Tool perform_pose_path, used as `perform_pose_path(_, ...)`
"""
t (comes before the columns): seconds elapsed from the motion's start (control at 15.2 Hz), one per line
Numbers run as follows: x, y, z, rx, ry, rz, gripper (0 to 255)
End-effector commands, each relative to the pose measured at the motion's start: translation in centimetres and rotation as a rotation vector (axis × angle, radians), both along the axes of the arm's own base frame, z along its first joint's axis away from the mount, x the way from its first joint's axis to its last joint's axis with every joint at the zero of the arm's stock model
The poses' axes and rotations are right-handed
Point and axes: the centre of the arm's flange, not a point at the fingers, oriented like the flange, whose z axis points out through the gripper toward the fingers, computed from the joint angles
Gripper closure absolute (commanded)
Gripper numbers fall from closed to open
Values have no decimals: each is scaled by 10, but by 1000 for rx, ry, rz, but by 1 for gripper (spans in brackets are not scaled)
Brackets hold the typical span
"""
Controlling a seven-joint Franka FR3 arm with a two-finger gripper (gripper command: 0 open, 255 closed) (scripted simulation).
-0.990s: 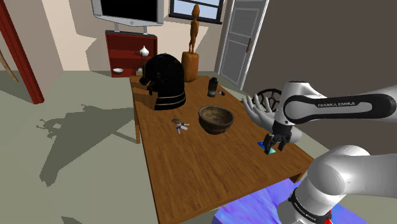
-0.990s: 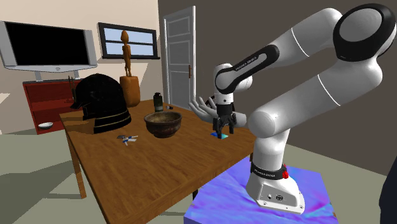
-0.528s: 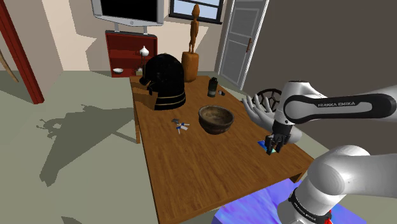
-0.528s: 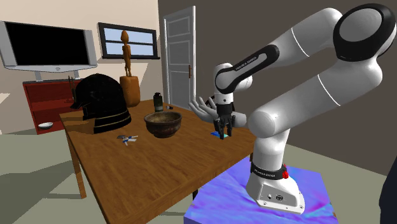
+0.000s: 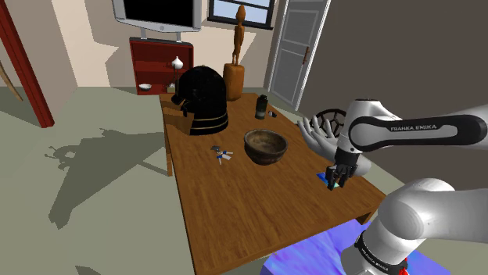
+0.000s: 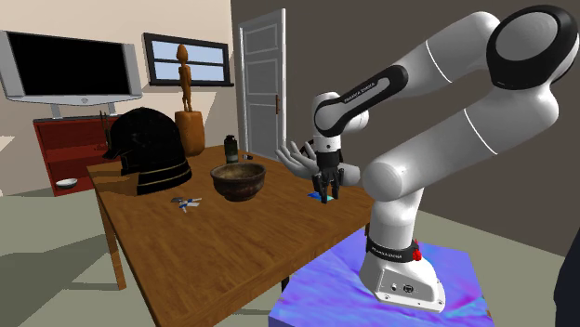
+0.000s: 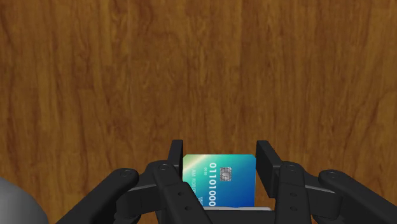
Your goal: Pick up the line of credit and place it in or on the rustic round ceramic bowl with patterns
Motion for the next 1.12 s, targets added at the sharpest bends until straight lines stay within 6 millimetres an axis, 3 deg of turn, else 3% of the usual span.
perform_pose_path(0.0,-1,1,3,3,4,0,255)
perform_pose_path(1.06,0,1,88,3,4,0,255)
